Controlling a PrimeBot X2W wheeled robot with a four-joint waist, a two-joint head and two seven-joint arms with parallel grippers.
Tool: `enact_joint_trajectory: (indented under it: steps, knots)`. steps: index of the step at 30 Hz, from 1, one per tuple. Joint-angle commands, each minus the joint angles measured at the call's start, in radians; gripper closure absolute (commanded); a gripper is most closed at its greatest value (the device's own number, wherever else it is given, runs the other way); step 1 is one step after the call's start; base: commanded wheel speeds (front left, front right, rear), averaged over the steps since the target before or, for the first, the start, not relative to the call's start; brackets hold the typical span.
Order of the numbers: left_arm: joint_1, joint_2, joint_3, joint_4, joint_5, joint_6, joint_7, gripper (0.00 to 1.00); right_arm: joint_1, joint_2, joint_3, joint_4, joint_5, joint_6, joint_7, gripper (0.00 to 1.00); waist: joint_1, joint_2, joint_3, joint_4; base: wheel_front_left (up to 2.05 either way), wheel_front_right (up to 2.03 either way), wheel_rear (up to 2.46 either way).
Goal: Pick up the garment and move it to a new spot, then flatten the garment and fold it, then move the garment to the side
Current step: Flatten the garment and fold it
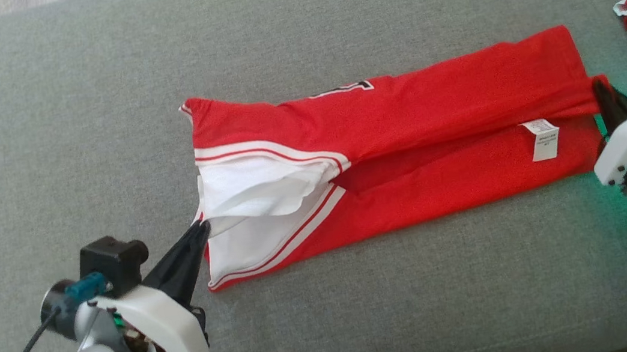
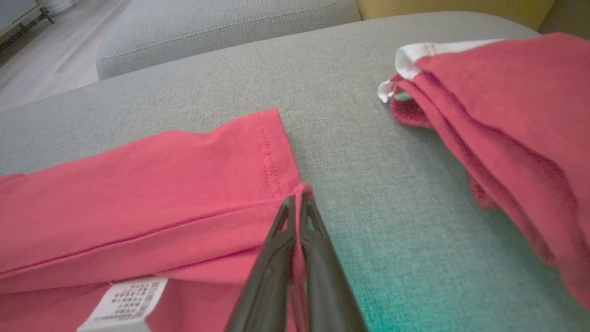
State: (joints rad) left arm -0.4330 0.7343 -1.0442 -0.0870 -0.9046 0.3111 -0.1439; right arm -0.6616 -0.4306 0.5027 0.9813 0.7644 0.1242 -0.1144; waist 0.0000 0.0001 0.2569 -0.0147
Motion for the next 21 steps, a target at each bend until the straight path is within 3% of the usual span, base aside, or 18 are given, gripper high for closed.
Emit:
enact_joint_trajectory:
  steps: [1,2,3,4,11,16,21]
  knots:
    - [-0.015,0.029,0.046,-0.017,-0.016,0.018,-0.02,1.0,0.025,-0.023,0.003,-0.022,-0.001,0.007,-0.005,0.92,0.0,-0.0001,-0.007,-0.001,0.0,0.0,0.0]
    - [-0.008,0.019,0.047,-0.008,-0.019,0.025,-0.027,1.0,0.032,-0.021,0.003,-0.021,-0.004,0.007,-0.007,0.51,0.0,-0.0001,-0.012,-0.002,0.0,0.0,0.0]
    - [-0.001,0.007,0.048,0.002,-0.022,0.029,-0.036,0.57,0.036,-0.02,0.001,-0.02,-0.01,0.007,-0.016,0.0,0.0,-0.0001,-0.016,-0.002,0.0,0.0,0.0]
    - [0.004,-0.005,0.05,0.016,-0.023,0.036,-0.046,0.0,0.04,-0.017,-0.004,-0.018,-0.013,0.007,-0.028,0.0,0.0,-0.0001,-0.022,-0.003,0.0,0.0,0.0]
    - [0.051,-0.099,0.09,0.112,0.022,0.09,-0.109,0.0,0.101,0.01,-0.049,-0.035,-0.03,0.007,-0.119,0.0,0.0,-0.0001,-0.088,-0.003,0.0,0.0,0.0]
    - [0.156,-0.222,0.263,0.098,0.131,0.14,-0.117,0.0,0.206,0.029,-0.134,-0.142,-0.088,0.007,-0.146,0.0,0.0,-0.0001,-0.152,0.001,0.0,0.0,0.0]
    - [0.318,-0.354,0.449,0.062,0.282,0.099,-0.118,0.0,0.386,0.085,-0.307,-0.388,-0.228,0.007,-0.147,0.0,0.0,-0.0001,-0.218,0.008,0.0,0.0,0.0]
